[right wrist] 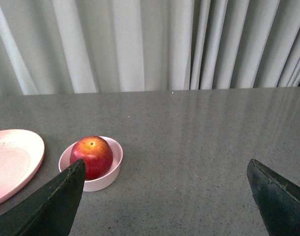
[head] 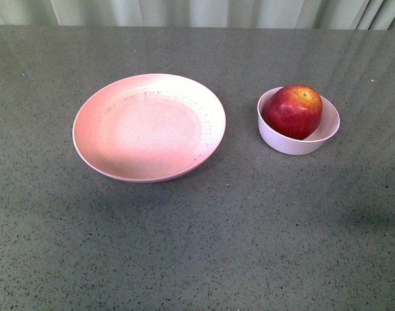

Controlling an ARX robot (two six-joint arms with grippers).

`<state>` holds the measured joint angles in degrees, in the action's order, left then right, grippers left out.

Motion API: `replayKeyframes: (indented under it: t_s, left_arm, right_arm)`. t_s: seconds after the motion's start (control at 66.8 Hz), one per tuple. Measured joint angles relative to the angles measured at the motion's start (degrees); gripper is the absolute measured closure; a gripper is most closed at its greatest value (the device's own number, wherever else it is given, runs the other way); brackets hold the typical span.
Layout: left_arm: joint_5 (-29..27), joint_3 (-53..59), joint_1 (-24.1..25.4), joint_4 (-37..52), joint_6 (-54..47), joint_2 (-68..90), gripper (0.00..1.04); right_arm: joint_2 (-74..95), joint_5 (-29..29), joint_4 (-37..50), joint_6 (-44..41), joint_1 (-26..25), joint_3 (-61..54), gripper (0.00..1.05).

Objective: Move apple from plate to bowl

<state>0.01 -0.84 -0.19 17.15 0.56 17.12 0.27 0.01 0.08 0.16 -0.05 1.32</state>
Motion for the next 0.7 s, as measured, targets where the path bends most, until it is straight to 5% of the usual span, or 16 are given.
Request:
replayKeyframes:
  t_s: [0.704]
  left_arm:
    - [-0.04, -0.02, 0.02, -17.16, -0.04, -16.20, 1.03]
  right_arm:
    - [0.00, 0.00, 0.00, 0.00, 0.00, 0.00, 0.09]
